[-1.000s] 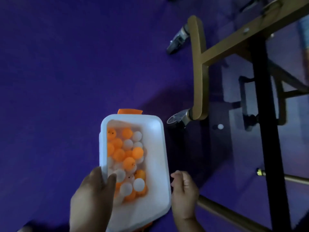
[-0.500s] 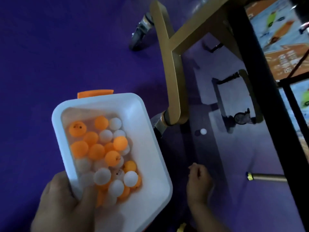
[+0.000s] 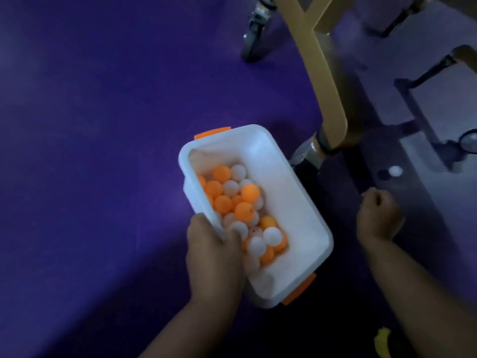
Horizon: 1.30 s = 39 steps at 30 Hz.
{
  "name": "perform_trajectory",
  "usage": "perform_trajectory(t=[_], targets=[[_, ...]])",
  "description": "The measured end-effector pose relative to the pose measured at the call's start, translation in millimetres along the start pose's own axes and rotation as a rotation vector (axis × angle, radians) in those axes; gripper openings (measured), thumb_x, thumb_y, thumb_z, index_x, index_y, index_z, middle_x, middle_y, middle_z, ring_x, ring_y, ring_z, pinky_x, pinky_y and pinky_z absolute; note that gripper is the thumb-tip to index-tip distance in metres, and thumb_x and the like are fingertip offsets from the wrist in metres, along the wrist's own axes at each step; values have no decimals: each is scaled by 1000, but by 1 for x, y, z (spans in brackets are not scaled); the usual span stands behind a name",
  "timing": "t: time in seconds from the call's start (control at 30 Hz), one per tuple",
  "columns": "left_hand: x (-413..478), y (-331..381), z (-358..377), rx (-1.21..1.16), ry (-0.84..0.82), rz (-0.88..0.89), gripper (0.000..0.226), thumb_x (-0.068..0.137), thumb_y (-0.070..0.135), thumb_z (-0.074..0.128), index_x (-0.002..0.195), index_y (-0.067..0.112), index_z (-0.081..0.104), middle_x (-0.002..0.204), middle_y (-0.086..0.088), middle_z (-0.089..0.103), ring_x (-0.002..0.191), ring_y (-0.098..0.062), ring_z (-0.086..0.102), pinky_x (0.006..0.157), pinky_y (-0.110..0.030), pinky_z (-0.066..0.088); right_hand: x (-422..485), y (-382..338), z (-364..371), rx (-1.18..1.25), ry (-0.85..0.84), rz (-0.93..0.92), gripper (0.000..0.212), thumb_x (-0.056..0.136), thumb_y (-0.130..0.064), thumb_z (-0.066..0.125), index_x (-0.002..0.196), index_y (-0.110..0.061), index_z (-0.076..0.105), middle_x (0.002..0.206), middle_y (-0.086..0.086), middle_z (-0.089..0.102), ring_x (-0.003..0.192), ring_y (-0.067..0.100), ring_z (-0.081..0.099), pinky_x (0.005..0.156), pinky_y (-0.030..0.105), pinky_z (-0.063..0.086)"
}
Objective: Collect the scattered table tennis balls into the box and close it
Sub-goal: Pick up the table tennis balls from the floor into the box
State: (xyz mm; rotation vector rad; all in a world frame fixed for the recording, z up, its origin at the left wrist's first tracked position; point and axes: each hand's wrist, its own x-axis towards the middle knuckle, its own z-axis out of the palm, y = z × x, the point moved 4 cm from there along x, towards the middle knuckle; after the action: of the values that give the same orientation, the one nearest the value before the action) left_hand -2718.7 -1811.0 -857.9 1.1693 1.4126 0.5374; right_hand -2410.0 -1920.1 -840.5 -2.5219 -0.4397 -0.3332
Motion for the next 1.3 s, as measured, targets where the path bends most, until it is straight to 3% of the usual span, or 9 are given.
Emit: perform_trajectory(t=[0.07,0.13,0.23,0.47,0.8,1.0,1.1,1.2,1.3], targets=[[2,2,-2,59,-26,0,15,85,23,57,92,16,45,91,-3,57,72,-13,57,55,-28,44,-3,-10,-2,52,-14,-12,48,85,-36,34,90,0,65,91,24,66,86,39,59,78,41,44],[2,3,-7,176,0,21,31,83,28,60,106,14,45,104,-3,53,85,-15,55,69,-31,49,-6,-18,-7,74,-52,-30,41,91,-32,38,89,0,64,86,21,65,81,36,57,76,39,43],[0,28,-12,358,217,253,60,75,30,65,125,5,44,120,-13,48,103,-25,45,82,-32,36,-8,-26,-18,71,-97,-69,34,96,-24,41,85,0,63,77,11,60,73,26,52,68,34,39],[-19,114,44,563,57,925,37,72,29,53,107,18,59,113,-2,59,107,-28,46,84,-40,39,17,2,-34,-17,-110,-144,35,94,-22,46,71,1,58,70,19,63,65,33,56,59,38,42],[4,153,153,686,-200,1333,25,79,23,43,89,18,66,87,-1,65,80,-26,52,67,-41,46,99,61,2,-254,-195,-128,43,96,-27,44,56,-18,34,53,-3,41,57,20,45,50,29,26],[10,151,226,692,-346,1522,8,78,19,57,80,19,64,77,1,61,77,-23,53,63,-36,45,157,89,38,-405,-212,-162,33,96,-24,43,65,-16,37,75,10,53,62,23,44,57,28,28],[18,150,252,676,-422,1554,4,77,21,58,77,21,62,77,3,61,79,-22,53,62,-34,42,183,106,56,-470,-223,-179,24,94,-22,45,83,-4,57,103,15,58,65,23,46,58,26,29],[29,145,272,713,-460,1512,16,85,25,49,90,23,64,90,5,62,91,-19,50,71,-35,44,202,125,69,-494,-232,-175,20,89,-21,52,91,-4,61,108,19,60,90,34,59,68,33,39],[38,136,286,698,-466,1493,17,87,24,49,92,22,64,93,4,62,94,-20,50,71,-35,44,216,141,84,-580,-296,-157,28,87,-24,55,104,-3,59,117,23,55,108,38,52,86,40,43]])
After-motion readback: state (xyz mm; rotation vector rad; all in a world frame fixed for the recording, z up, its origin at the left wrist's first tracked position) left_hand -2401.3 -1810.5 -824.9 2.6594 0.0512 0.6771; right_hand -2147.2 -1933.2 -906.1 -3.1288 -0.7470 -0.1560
